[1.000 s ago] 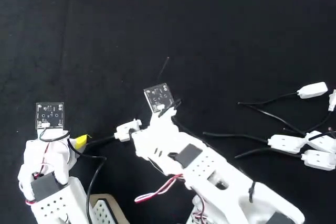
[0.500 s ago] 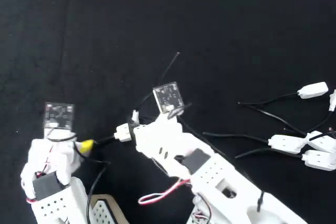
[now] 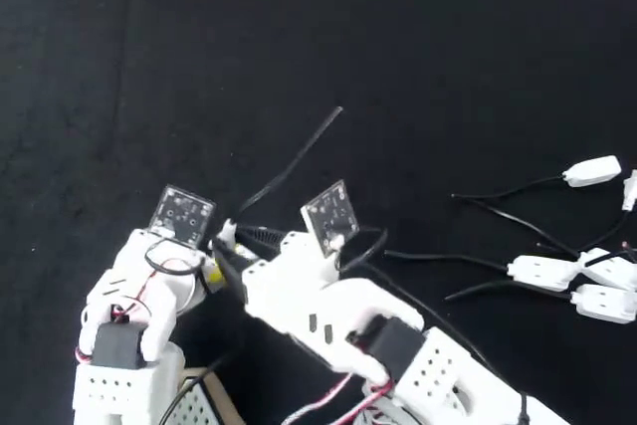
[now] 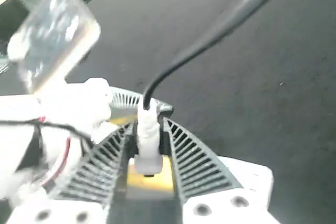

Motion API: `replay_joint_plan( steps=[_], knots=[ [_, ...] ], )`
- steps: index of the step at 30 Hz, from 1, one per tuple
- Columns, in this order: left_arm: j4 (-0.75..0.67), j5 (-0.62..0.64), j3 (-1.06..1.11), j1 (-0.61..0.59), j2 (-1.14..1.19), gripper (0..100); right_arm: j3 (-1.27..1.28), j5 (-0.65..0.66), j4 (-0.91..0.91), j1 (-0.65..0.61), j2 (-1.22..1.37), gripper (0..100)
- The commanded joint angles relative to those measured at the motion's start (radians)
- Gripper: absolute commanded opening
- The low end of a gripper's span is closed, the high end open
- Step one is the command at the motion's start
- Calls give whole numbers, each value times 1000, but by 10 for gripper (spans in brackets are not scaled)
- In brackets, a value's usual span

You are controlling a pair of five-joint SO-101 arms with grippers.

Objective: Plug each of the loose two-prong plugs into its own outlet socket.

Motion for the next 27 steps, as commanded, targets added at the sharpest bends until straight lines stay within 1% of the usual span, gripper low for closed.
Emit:
replay_joint_plan(
  steps=[1,4,7,14,17,20,22,24,26,27],
  knots=[
    [-57,110,-76,-28,-11,384,-12,9,81,-25,-64,12],
    [-57,161,-114,-42,-11,384,-12,9,92,-25,-68,12],
    [-72,161,-113,-56,-11,384,-10,9,100,-25,-68,12],
    [-77,161,-107,-79,-9,384,-51,9,184,-25,-67,12],
    [-77,161,-105,-79,-9,384,-53,9,190,-23,-67,12],
    [-75,161,-105,-79,-9,384,-53,37,192,-20,-67,11],
    [-68,158,-104,-79,-8,385,-71,41,195,5,-65,11],
    [-38,114,-87,-79,-6,385,-122,38,222,92,-65,11],
    [32,11,-64,-88,-6,385,-176,37,265,173,-54,11],
    [78,-40,-51,-113,-6,385,-189,37,282,190,-35,11]
  ],
)
